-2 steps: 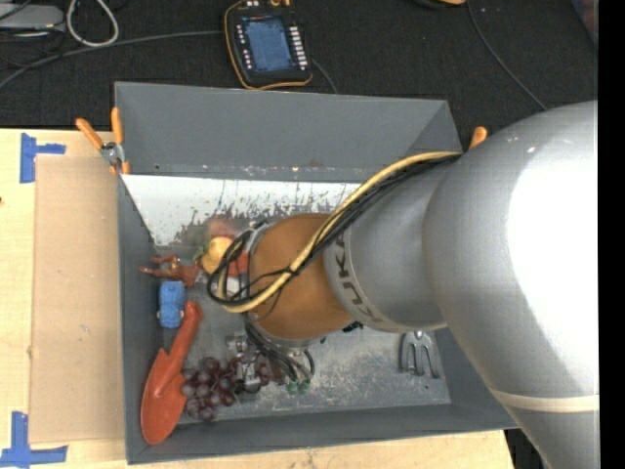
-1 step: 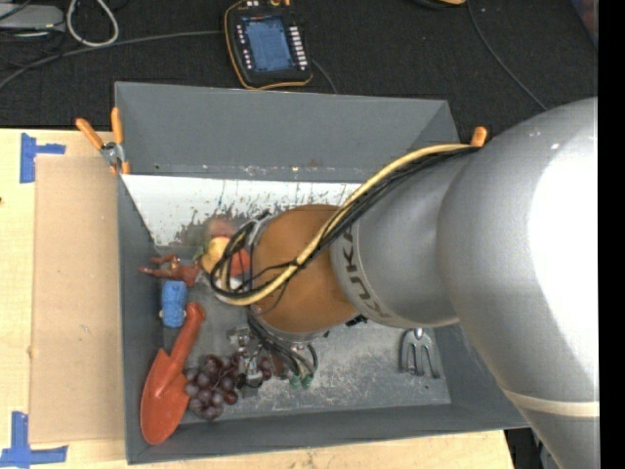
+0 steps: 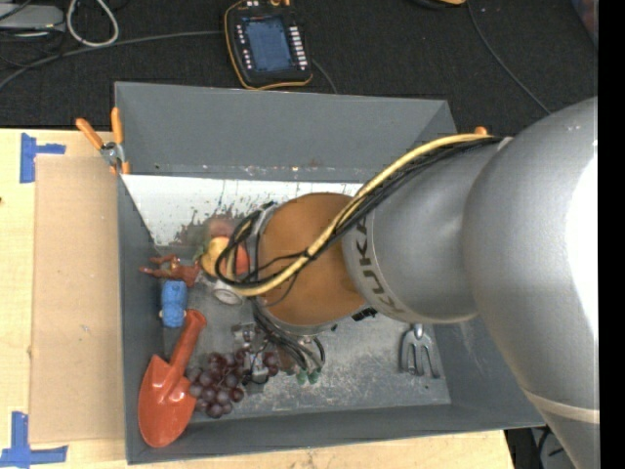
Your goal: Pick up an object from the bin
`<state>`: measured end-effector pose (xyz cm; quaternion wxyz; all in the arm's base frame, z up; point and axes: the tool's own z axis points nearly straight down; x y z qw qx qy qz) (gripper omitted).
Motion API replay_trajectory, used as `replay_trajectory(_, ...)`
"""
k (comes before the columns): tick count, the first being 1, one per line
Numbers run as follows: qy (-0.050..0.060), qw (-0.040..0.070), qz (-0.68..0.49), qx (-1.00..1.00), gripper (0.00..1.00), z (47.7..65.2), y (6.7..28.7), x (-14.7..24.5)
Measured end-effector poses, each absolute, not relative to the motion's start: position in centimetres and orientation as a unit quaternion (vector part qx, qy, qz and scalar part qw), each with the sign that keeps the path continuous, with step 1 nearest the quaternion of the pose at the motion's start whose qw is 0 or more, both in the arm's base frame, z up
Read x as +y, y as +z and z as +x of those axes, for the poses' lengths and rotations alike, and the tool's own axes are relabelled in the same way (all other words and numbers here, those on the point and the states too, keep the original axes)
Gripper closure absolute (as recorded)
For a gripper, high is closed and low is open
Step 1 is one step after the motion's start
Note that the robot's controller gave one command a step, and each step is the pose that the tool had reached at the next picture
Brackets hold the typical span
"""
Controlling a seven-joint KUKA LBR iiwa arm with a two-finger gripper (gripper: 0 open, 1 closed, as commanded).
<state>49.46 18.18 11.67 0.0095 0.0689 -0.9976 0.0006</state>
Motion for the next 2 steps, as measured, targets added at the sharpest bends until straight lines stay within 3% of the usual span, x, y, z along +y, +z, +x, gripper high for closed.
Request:
replay_trajectory(1, 0.001, 0.009, 0.068, -0.998, 1.00, 49.5, 15.5, 18.2)
replay_trajectory(2, 0.000, 0.008, 0.068, -0.998, 1.00, 49.6, 16.9, 18.2)
